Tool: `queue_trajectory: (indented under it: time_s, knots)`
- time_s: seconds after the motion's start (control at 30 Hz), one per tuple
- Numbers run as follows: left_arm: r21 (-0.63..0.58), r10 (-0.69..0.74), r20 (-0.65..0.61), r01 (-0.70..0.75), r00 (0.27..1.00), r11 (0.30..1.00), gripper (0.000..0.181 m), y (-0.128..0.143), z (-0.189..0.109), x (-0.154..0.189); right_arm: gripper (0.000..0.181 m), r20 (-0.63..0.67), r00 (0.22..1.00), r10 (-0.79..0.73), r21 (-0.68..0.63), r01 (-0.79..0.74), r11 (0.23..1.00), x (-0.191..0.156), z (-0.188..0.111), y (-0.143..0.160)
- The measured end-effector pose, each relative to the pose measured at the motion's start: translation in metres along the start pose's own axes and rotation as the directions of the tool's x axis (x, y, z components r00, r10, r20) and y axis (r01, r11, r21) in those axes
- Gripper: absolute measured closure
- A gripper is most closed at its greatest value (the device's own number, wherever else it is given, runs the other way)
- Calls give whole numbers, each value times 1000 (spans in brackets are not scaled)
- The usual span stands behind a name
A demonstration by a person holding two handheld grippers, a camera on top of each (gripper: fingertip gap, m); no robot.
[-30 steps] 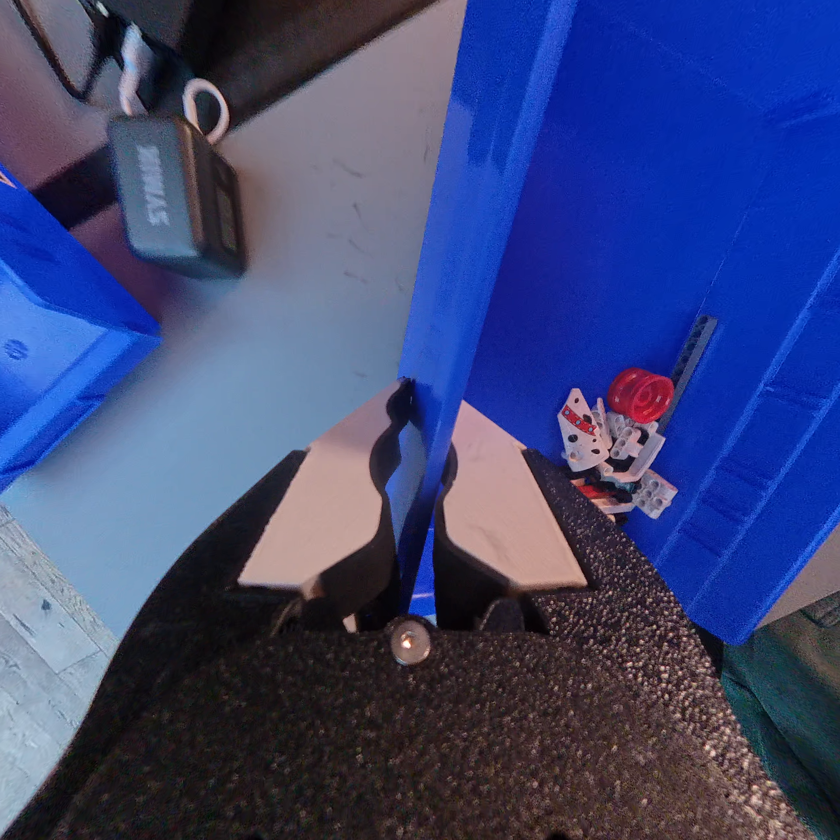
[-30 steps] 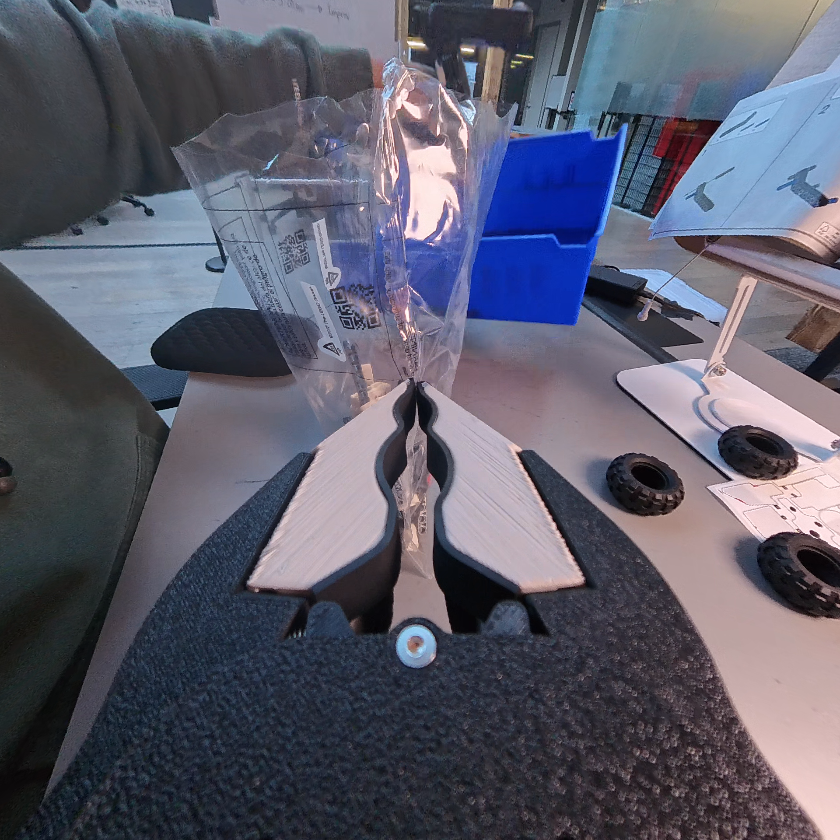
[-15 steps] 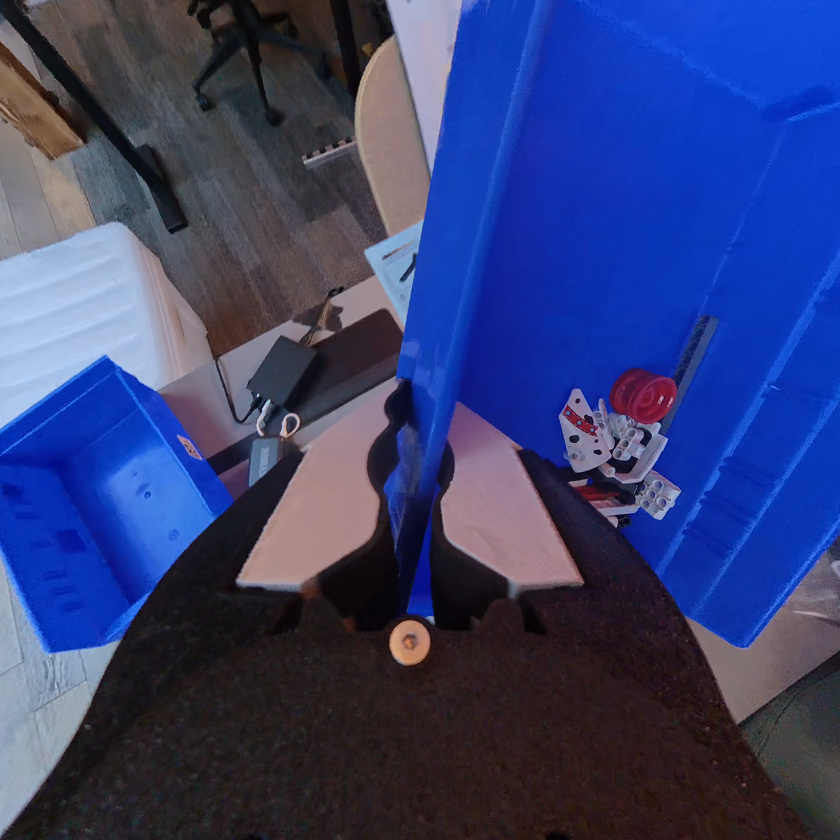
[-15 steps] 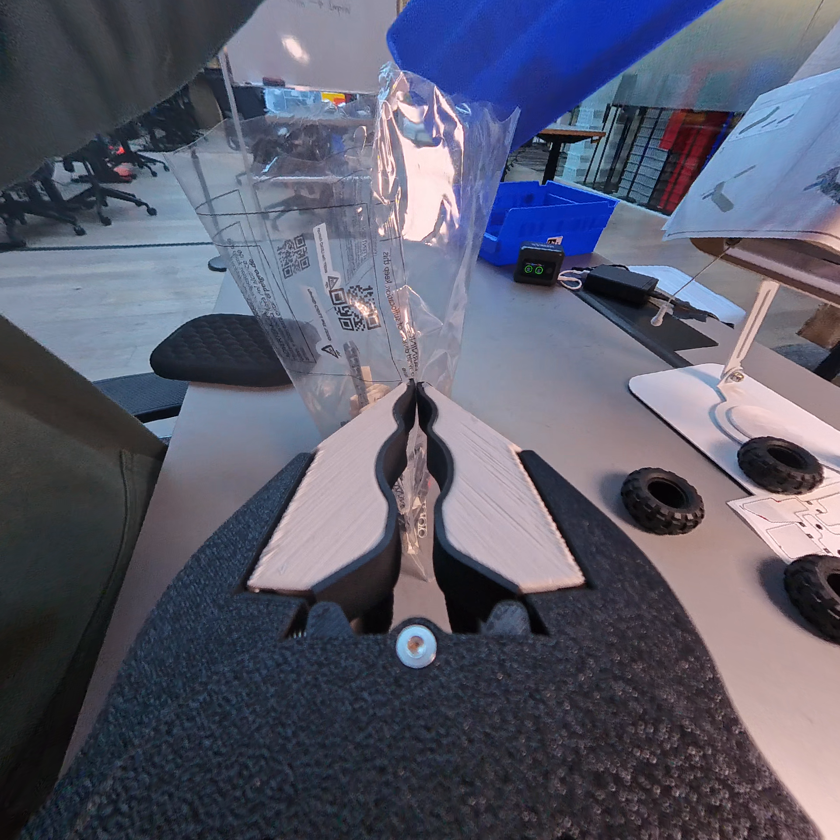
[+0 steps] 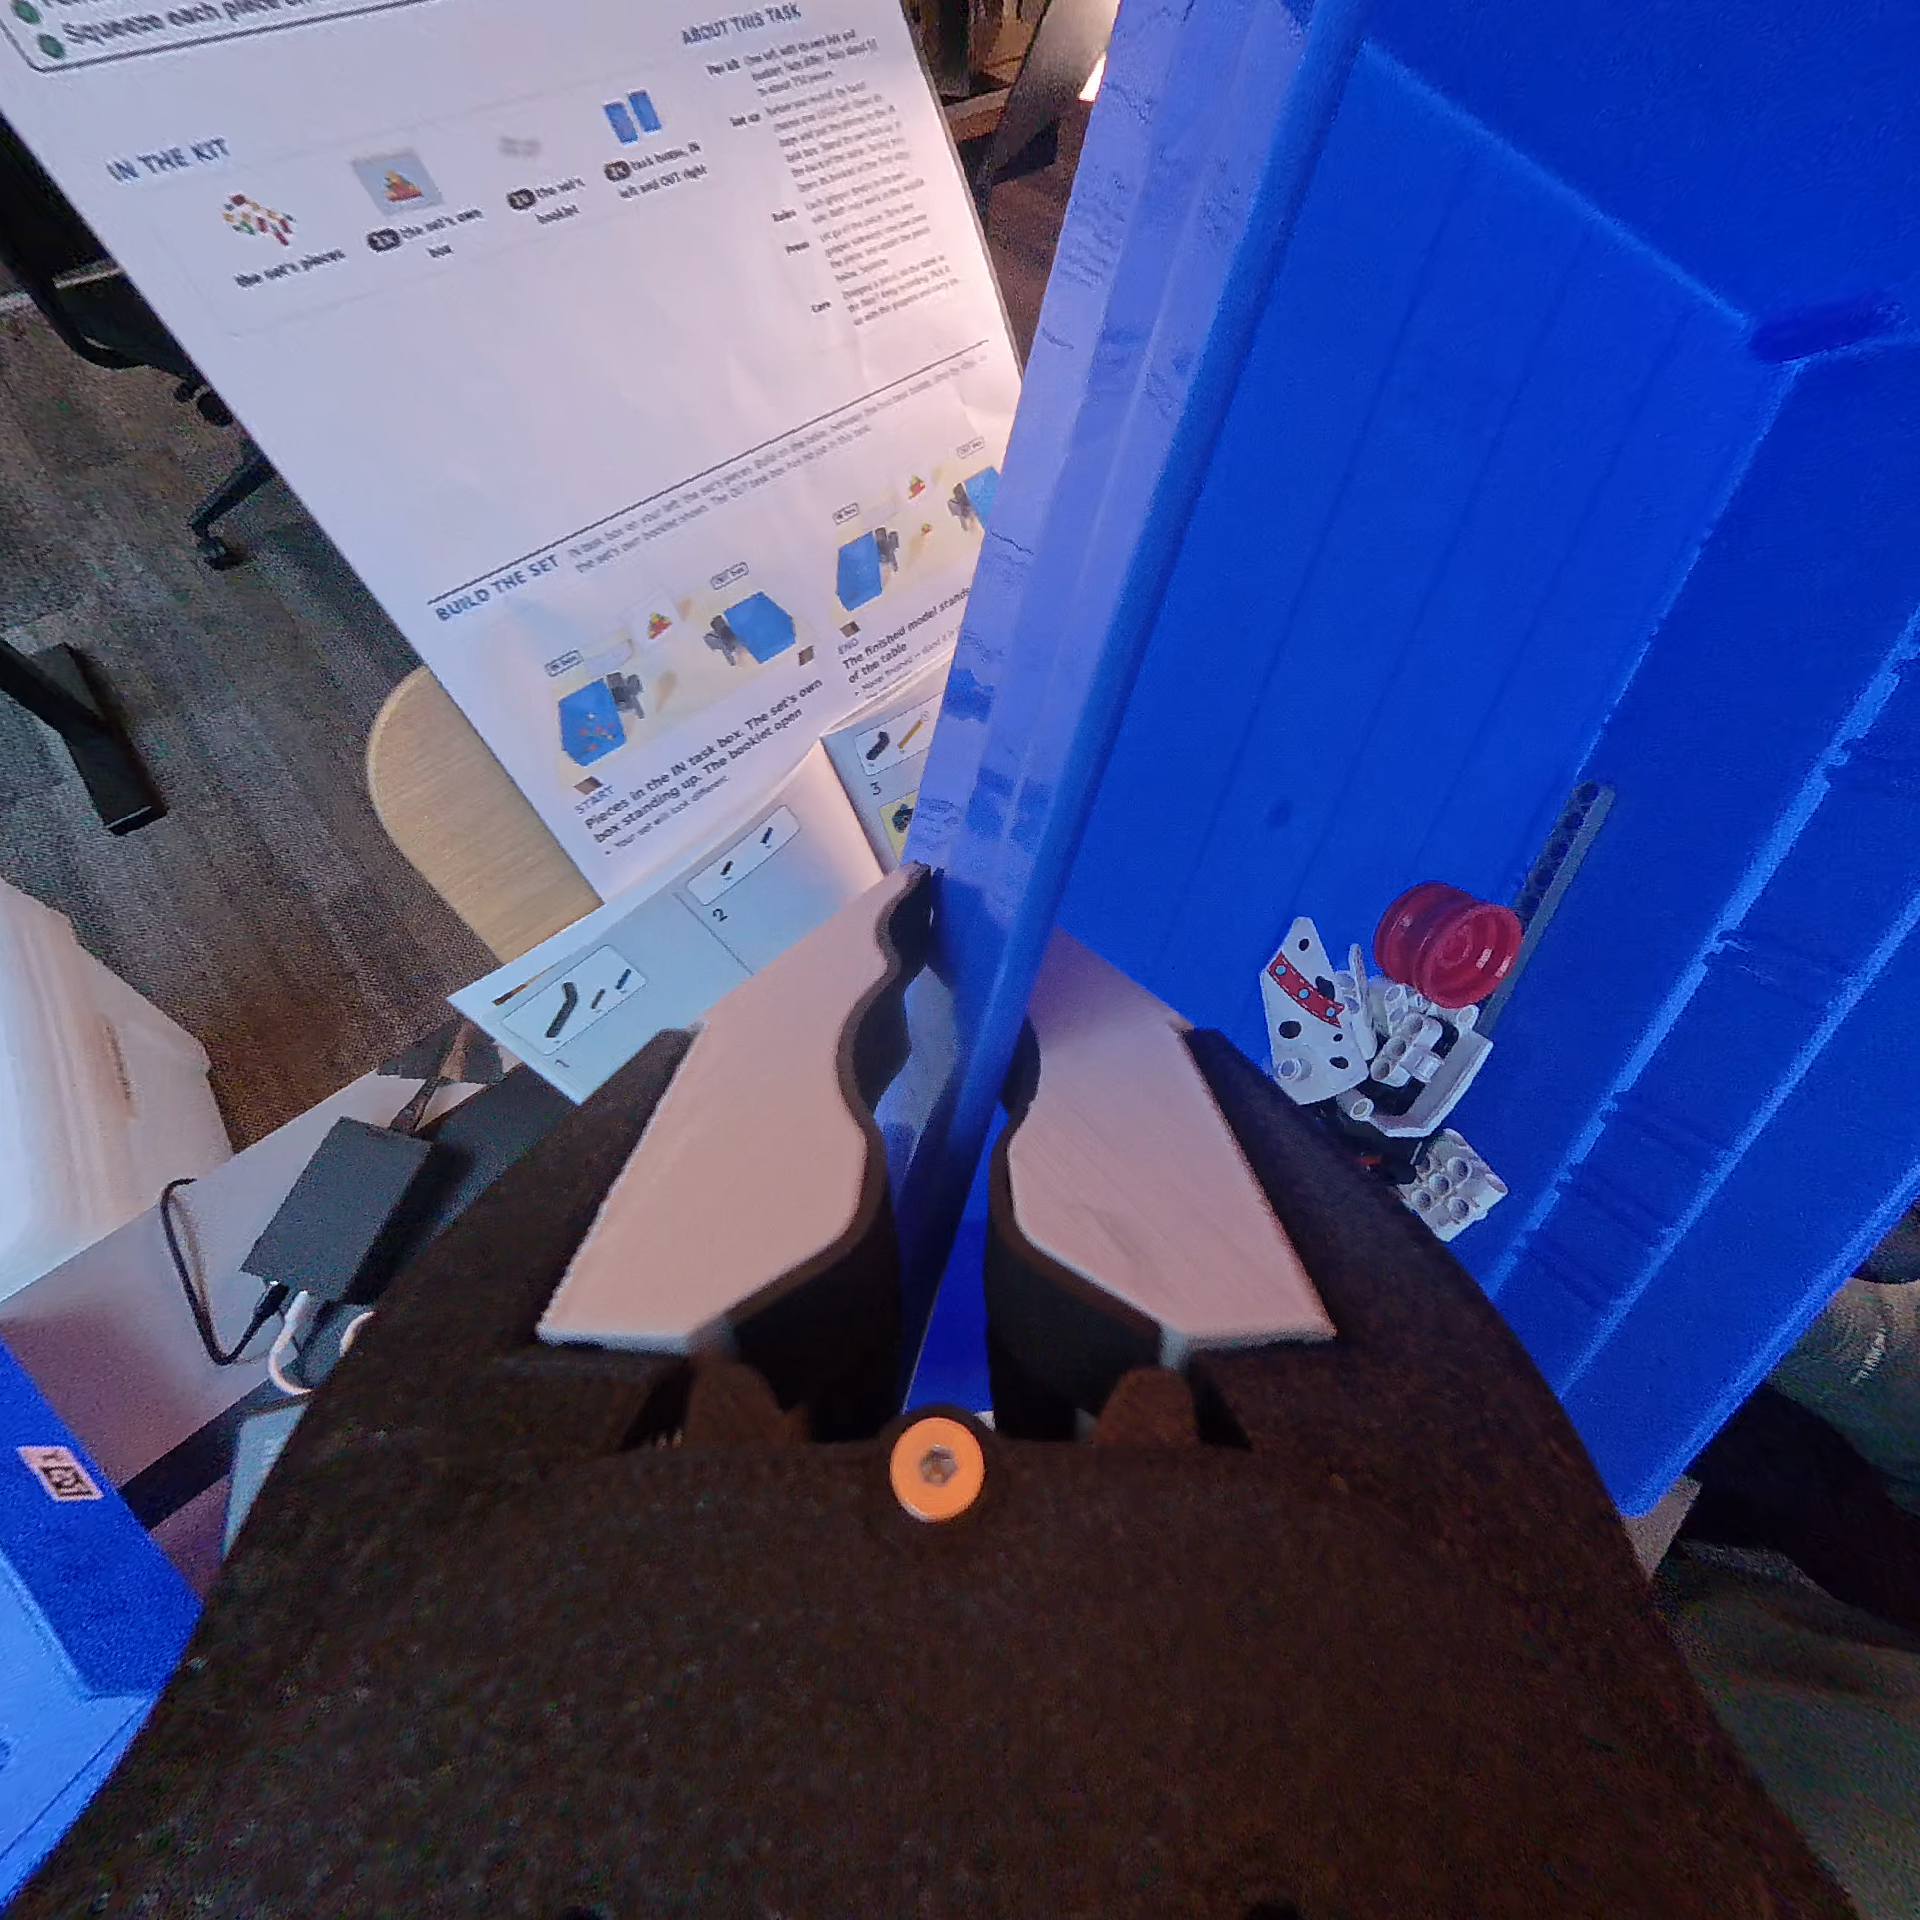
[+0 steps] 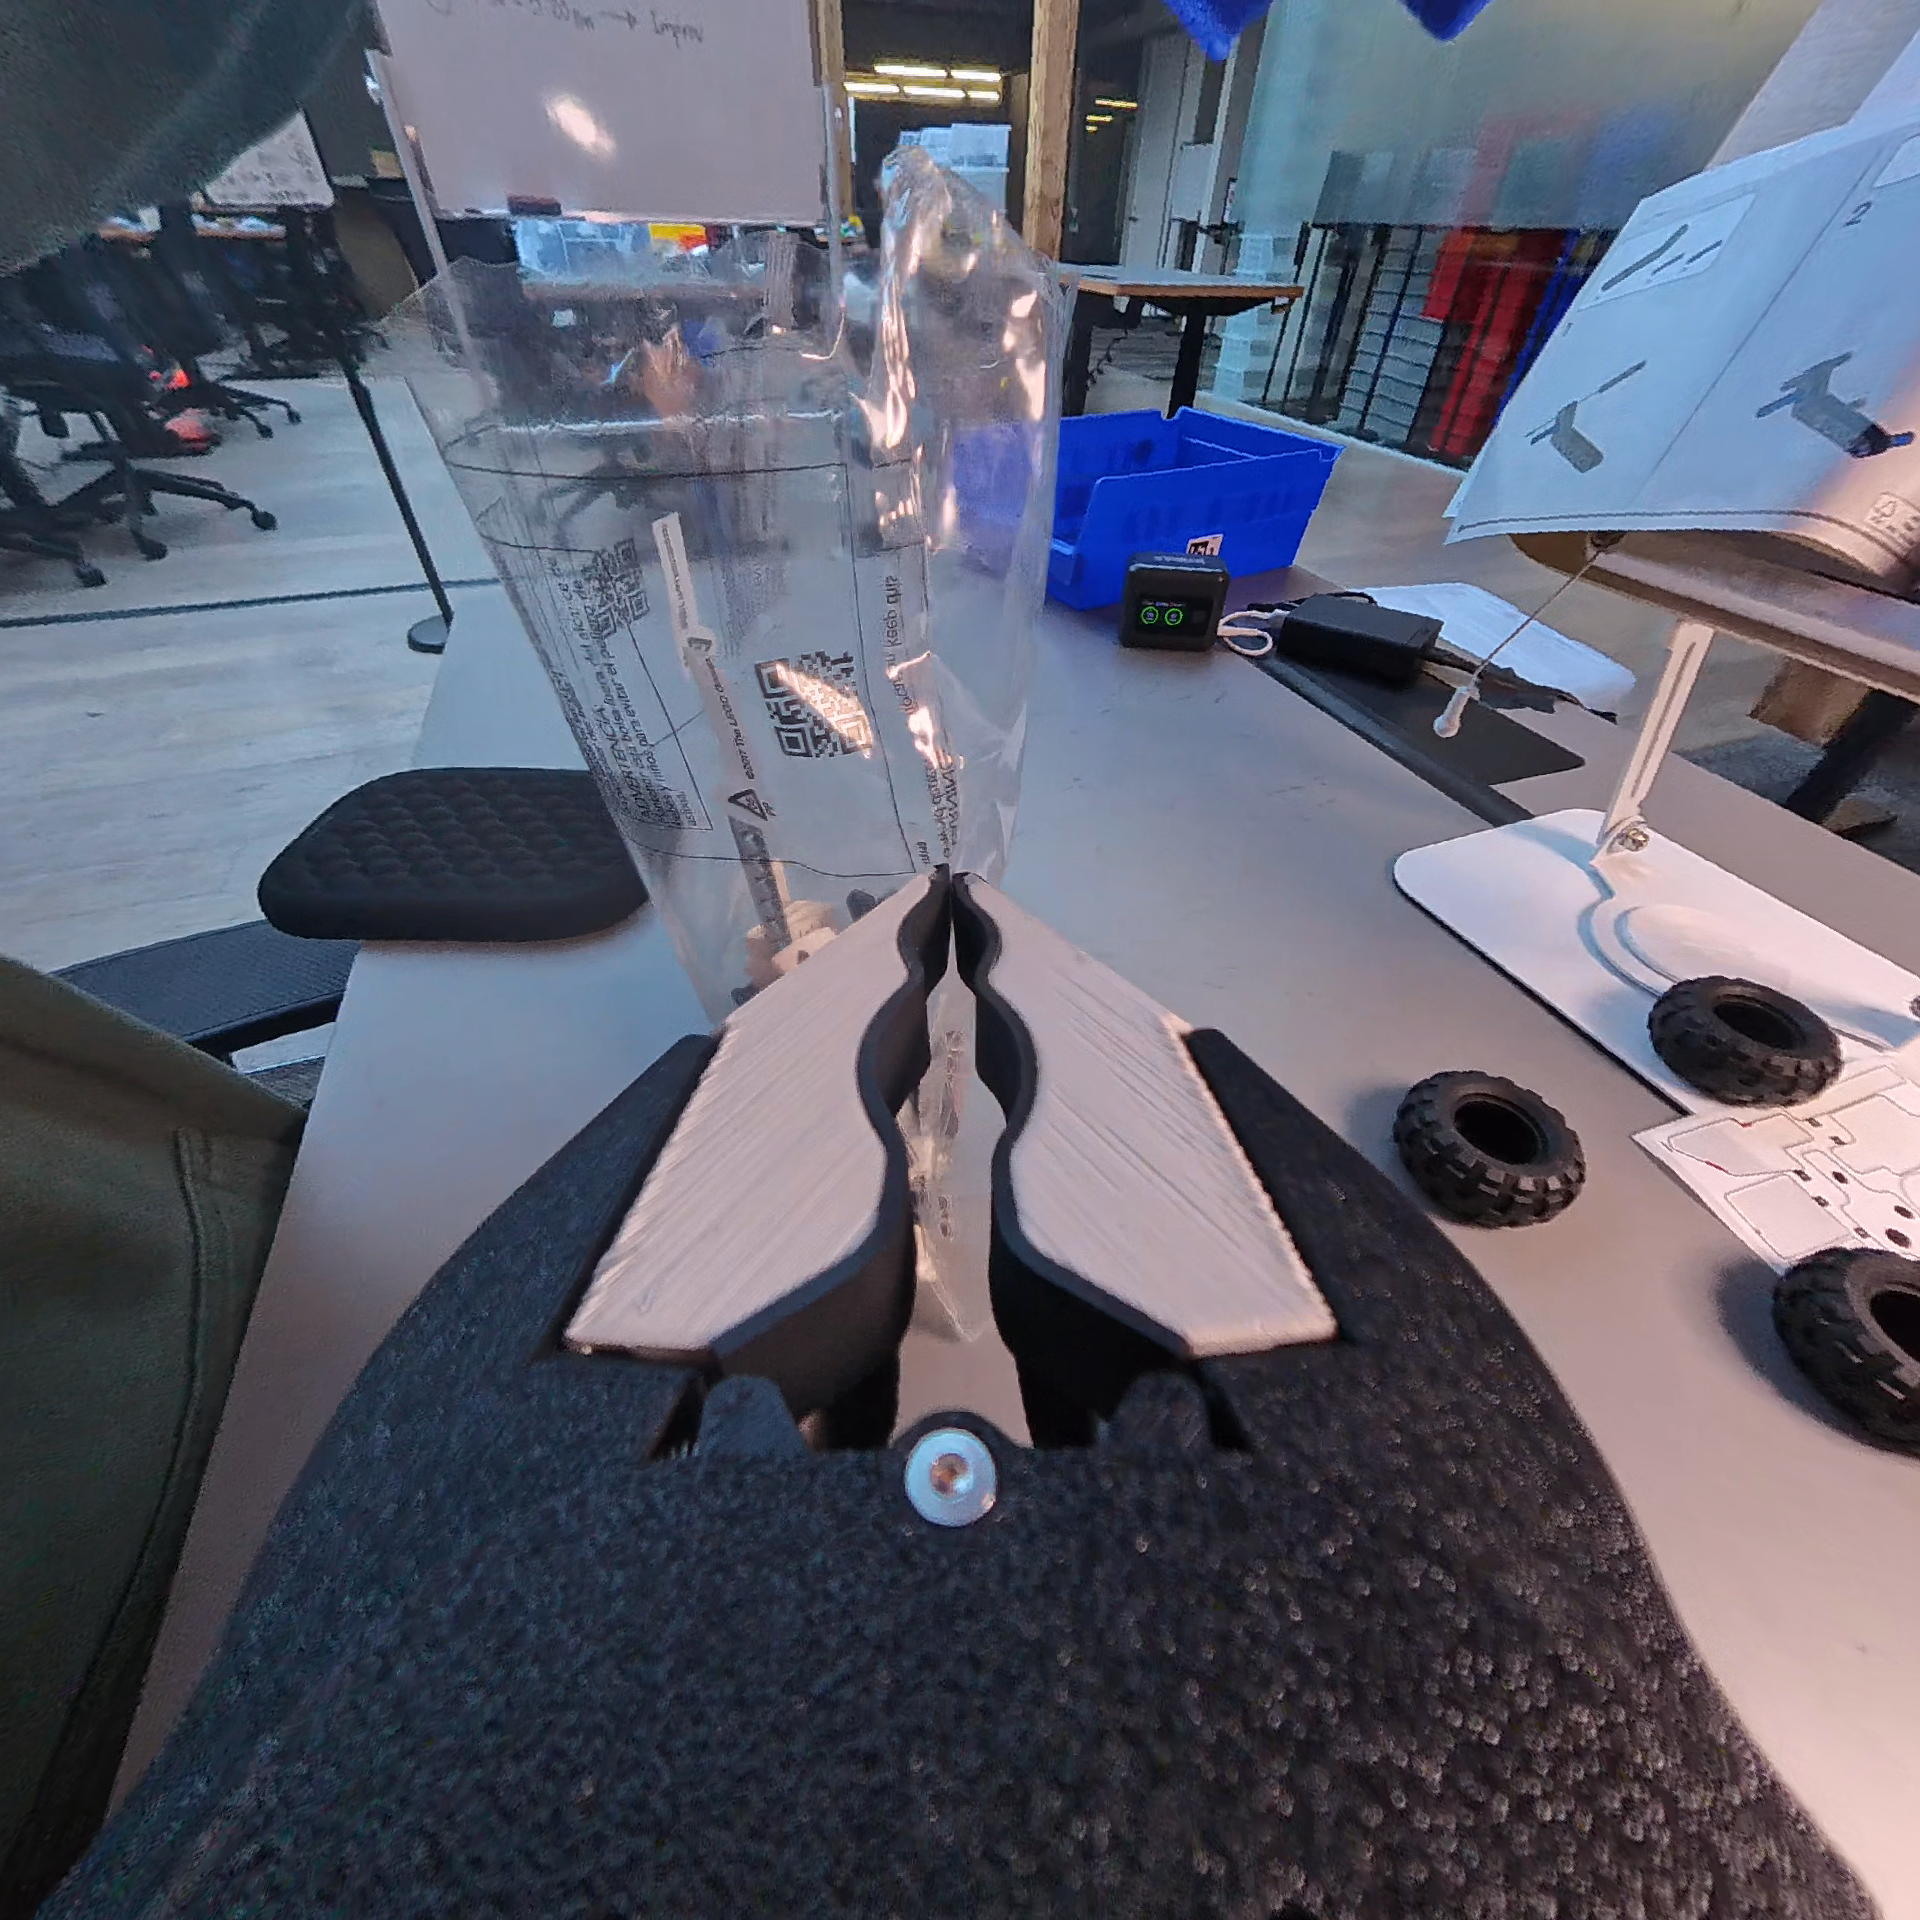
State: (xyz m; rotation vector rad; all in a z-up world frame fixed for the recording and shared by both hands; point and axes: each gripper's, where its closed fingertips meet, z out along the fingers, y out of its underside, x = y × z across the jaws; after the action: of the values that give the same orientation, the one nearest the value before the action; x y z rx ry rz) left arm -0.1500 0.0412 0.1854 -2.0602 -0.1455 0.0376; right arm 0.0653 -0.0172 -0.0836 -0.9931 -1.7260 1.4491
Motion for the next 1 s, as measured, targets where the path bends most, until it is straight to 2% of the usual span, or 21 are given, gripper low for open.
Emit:
queue_trajectory:
  time_s: [0.2, 0.43, 1.0]
  knots:
    - [4, -32, -54, 33, 998, 999, 178, 16, 21, 19, 181, -76, 995, 71, 40, -68, 997, 19, -4, 2]
    - [-11, -22, -77, 22, 997, 1000, 178, 35, 25, 27, 181, -135, 982, 134, 86, -123, 989, 35, -11, 5]
    - [143, -78, -184, 105, 980, 984, 178, 39, -4, 35, 181, -163, 957, 241, 134, -221, 966, 48, -18, 7]
